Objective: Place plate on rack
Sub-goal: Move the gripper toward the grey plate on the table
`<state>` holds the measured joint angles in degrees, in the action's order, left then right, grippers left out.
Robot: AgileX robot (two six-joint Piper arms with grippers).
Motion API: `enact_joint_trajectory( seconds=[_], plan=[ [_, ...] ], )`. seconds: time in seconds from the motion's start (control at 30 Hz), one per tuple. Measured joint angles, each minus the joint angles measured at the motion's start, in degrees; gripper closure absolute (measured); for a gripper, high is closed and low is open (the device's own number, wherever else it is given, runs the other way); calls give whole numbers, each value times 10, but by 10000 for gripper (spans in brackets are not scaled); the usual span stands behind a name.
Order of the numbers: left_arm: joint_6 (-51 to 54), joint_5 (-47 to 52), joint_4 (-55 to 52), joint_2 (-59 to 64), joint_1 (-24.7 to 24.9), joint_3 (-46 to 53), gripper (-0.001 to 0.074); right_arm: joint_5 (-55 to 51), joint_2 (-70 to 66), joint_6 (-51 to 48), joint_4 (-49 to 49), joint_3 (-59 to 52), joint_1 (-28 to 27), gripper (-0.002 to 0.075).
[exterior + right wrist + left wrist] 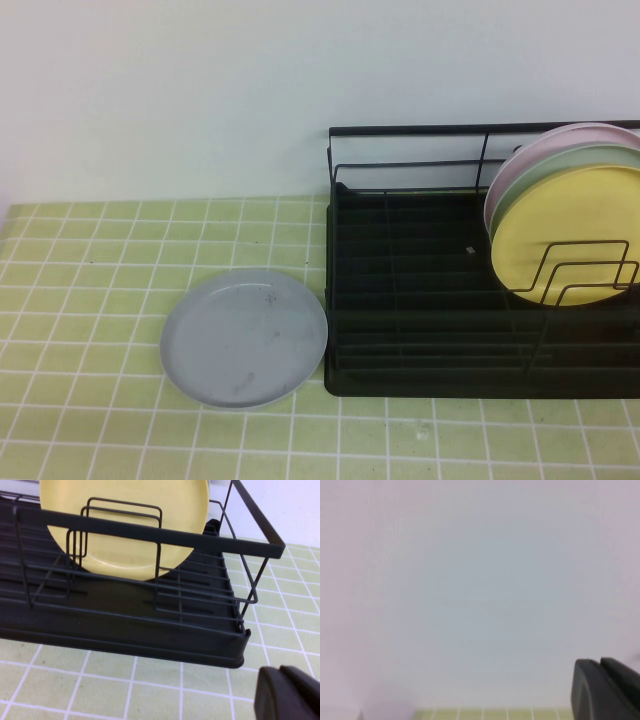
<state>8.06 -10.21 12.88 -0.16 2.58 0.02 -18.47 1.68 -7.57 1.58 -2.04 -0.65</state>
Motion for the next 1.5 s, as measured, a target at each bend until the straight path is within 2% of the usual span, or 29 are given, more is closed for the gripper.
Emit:
enact_joint_trajectory(
  seconds=[0.3, 0.63, 0.8, 0.93, 1.23, 1.37, 1.5],
  plan=[
    [0, -108, 1, 0, 0, 0, 737, 0, 0, 0, 0, 0, 0, 729],
    [0, -109, 2, 0, 0, 0, 737, 0, 0, 0, 0, 0, 0, 729],
    [0, -109, 2, 0, 0, 0, 737, 11, 0, -17, 60, 0, 0, 729],
    [0, -119, 2, 0, 0, 0, 737, 101, 0, -17, 60, 0, 0, 729],
    [-20, -173, 2, 0, 0, 0, 737, 456, 0, -17, 60, 0, 0, 729],
    [-81, -149, 9, 0, 0, 0, 737, 512, 0, -16, 60, 0, 0, 729],
    [-91, -127, 11, 0, 0, 0, 737, 516, 0, -16, 60, 0, 0, 729]
  ],
)
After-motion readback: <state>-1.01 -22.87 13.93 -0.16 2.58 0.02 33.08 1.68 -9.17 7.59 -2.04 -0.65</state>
